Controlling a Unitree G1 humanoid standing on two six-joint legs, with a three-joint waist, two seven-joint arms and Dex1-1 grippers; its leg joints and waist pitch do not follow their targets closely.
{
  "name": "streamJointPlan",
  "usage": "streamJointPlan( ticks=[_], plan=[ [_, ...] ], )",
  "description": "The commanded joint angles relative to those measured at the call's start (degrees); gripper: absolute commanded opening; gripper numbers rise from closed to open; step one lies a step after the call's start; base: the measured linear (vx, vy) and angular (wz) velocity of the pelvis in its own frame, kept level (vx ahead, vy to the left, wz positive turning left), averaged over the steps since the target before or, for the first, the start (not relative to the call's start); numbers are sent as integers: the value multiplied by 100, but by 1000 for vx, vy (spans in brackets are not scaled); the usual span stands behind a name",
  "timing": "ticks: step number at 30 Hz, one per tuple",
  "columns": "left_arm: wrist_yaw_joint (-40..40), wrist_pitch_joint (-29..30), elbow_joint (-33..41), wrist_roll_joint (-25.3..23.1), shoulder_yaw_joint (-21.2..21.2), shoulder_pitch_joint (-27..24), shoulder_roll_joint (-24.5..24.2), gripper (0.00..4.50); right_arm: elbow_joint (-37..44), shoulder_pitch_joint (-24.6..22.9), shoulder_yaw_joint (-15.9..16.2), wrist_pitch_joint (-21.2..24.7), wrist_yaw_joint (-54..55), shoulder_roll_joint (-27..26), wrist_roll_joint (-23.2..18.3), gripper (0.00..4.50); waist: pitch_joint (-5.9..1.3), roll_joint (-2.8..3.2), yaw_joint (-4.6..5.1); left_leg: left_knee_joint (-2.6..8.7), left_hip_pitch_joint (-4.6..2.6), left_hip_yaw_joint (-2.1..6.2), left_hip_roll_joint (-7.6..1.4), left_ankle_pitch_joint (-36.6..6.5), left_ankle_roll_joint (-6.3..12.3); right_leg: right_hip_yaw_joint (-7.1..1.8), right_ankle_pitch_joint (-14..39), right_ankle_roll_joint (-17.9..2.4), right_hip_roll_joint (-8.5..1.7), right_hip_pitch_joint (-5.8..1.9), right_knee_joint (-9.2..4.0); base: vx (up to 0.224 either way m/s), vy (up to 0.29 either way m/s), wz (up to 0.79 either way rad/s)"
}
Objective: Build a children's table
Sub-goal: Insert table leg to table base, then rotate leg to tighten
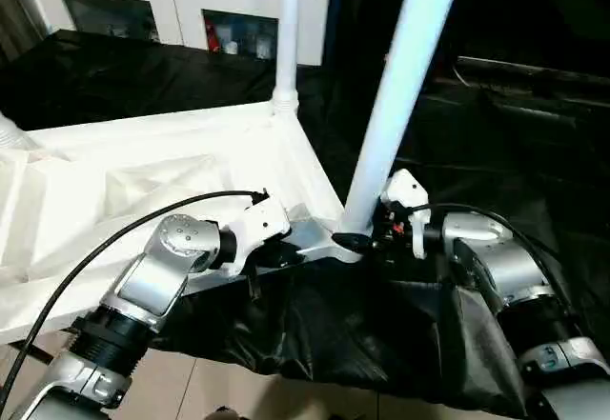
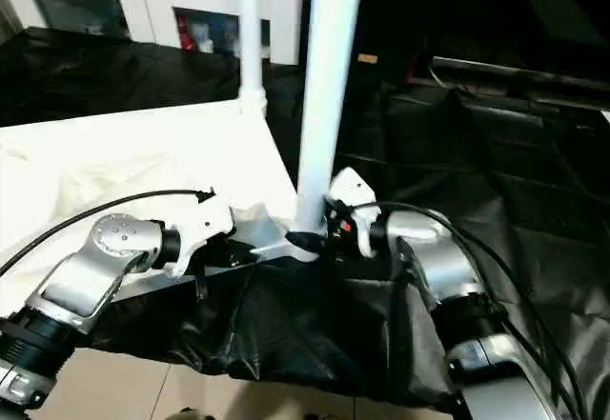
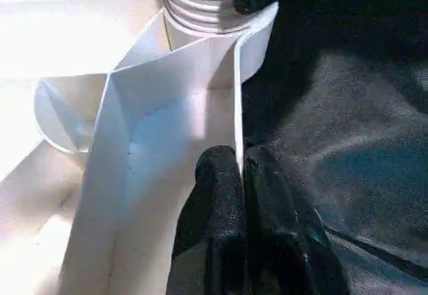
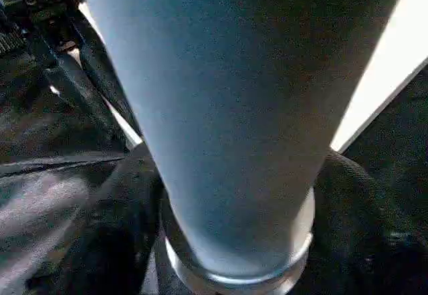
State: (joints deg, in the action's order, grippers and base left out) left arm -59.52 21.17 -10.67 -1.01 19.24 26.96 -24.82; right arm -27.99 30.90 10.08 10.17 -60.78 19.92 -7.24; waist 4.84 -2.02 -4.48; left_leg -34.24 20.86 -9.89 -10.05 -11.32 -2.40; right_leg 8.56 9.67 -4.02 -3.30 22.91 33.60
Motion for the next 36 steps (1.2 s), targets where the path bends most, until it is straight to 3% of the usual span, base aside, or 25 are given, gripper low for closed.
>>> streamJointPlan(
  ticks=[1, 5, 10, 14, 19, 26, 29, 30, 31, 34, 36],
  plan=[
    [1, -189, 299, 121, 67, 67, 87, 0, -21, -173, 263, 139, -294, -50, -41, 283, -457, 87, 2, 364, -64, 158, -454, -467, 427, -521, 893, -966, -682, -405, -342, 0, 0, 0],
    [-31, -191, 315, 124, 62, 44, 71, 0, -232, -195, 211, 114, -286, -76, -49, 270, -448, 89, -28, 364, -73, 154, -447, -549, 382, -514, 1131, -893, -679, -400, -379, 0, 0, 0],
    [-73, -225, 322, 145, 45, 13, 67, 0, -423, -223, 108, 234, -264, -148, -139, 269, -450, 92, -35, 364, -68, 162, -452, -539, 379, -515, 1032, -919, -683, -404, -364, 0, 0, 0],
    [-179, -327, 366, 238, 44, -43, 71, 0, -932, -165, 70, 188, -283, -189, -75, 269, -433, 100, -34, 369, -76, 159, -444, -666, 338, -504, 1288, -888, -685, -407, -400, 0, 0, 0],
    [-318, -303, 450, 294, 60, -98, -11, 0, -1127, -107, 137, 78, -322, -178, 17, 269, -390, 107, -10, 403, -135, 174, -451, -1020, 212, -493, 1863, -762, -690, -408, -478, 0, 0, 0],
    [-52, -261, 269, 218, -13, -58, 104, 0, -1242, -118, 23, 0, -72, -331, 12, 269, -396, 93, 16, 401, -127, 172, -449, -935, 212, -501, 1764, -817, -692, -407, -459, 0, 0, 0],
    [747, 14, -147, -30, -172, 169, 441, 0, -1733, -8, -349, -154, 1240, -726, 76, 269, -361, 89, 50, 406, -153, 182, -438, -1185, 95, -469, 2390, -665, -712, -388, -540, 0, 0, 0],
    [999, 71, -290, -116, -211, 266, 548, 0, -1875, 35, -453, -156, 1645, -845, 86, 269, -340, 95, 88, 411, -193, 196, -429, -1380, 12, -451, 2718, -555, -700, -346, -594, 0, 0, 0],
    [1239, 163, -421, -168, -262, 366, 674, 0, -2020, 89, -555, -166, 2078, -975, 94, 269, -353, 87, 124, 400, -201, 204, -399, -1498, -48, -431, 2893, -474, -711, -368, -621, 0, 0, 0],
    [1750, 372, -621, -253, -355, 585, 993, 0, -2396, 300, -905, -98, 3125, -1345, -46, 268, -322, 113, 200, 407, -275, 243, -401, -1983, -103, -326, 3335, -240, -707, -338, -739, 0, 0, 0],
    [1864, 431, -640, -266, -367, 635, 1091, 0, -2518, 399, -1053, -67, 3403, -1478, -157, 268, -323, 107, 233, 412, -242, 270, -397, -2097, -90, -307, 3409, -136, -732, -373, -761, 0, 0, 0]
  ],
)
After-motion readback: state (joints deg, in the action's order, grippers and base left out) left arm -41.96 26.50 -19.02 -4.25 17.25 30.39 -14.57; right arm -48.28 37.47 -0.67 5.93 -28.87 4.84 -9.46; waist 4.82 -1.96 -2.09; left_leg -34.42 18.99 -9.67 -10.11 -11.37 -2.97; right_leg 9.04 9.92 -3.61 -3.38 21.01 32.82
